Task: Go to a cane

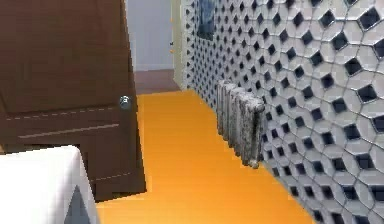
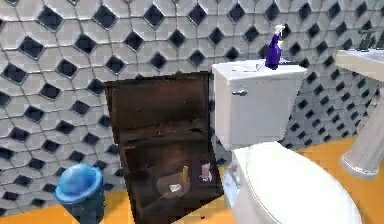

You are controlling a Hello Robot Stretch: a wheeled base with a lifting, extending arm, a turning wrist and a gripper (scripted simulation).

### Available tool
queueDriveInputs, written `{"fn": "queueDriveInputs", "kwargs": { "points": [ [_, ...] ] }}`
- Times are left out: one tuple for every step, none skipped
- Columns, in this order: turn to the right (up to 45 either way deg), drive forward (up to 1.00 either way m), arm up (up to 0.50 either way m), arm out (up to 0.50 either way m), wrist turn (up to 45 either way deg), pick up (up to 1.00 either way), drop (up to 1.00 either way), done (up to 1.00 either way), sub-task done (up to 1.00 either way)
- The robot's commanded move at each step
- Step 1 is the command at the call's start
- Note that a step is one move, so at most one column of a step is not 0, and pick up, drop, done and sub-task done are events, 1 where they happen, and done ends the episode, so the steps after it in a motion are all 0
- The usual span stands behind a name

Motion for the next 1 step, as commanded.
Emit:
{"fn": "queueDriveInputs", "kwargs": {
  "points": [
    [0.0, 1.00, 0.00, 0.00, 0.0, 0.00, 0.00, 0.00, 0.00]
  ]
}}
